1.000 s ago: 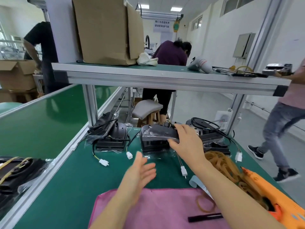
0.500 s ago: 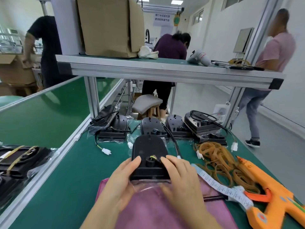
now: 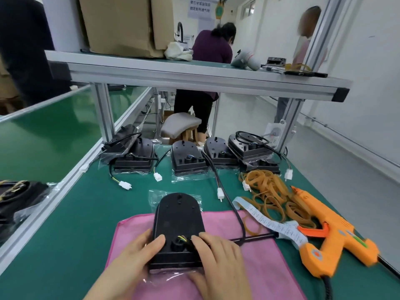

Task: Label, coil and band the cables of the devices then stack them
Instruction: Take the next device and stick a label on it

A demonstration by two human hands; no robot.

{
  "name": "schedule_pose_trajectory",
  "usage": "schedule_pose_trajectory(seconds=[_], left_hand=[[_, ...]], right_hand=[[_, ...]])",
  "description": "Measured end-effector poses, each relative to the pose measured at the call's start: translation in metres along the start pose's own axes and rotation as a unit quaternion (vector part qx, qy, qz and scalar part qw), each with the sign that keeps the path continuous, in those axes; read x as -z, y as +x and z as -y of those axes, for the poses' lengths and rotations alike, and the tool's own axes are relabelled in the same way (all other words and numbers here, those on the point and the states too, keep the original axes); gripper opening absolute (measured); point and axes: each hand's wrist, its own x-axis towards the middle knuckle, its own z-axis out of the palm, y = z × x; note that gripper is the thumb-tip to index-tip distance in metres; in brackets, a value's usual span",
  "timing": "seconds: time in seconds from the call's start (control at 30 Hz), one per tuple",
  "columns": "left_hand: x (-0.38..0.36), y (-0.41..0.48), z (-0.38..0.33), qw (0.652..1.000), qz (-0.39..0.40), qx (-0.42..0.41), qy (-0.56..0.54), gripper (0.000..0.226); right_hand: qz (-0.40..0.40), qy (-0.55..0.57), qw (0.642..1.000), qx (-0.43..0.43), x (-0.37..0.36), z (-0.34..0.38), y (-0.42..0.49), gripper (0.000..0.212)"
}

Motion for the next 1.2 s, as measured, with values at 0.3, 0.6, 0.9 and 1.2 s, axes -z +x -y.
schedule_pose_trajectory(seconds=[0.3,0.6,0.9,1.2], left_hand=[[0.005,0.005,-0.012,0.924,-0.047,-0.17,0.34,0.025],[-0.031,0.041,-0.011,0.834,-0.207,-0.251,0.447,0.029],[-0.079,0.066,-0.021,0.827,-0.109,-0.244,0.495,0.028],[-0.135,0.085,-0.018,0.787,-0.045,-0.254,0.56,0.013]], right_hand=[[-0.039,0.08,0.994,-0.066,0.021,-0.037,0.005,0.037],[0.3,-0.067,0.902,-0.304,0.021,-0.158,0.079,0.025],[0.306,-0.049,0.904,-0.295,0.022,-0.157,0.081,0.015],[0.173,0.254,0.881,-0.36,0.033,-0.157,0.064,0.015]])
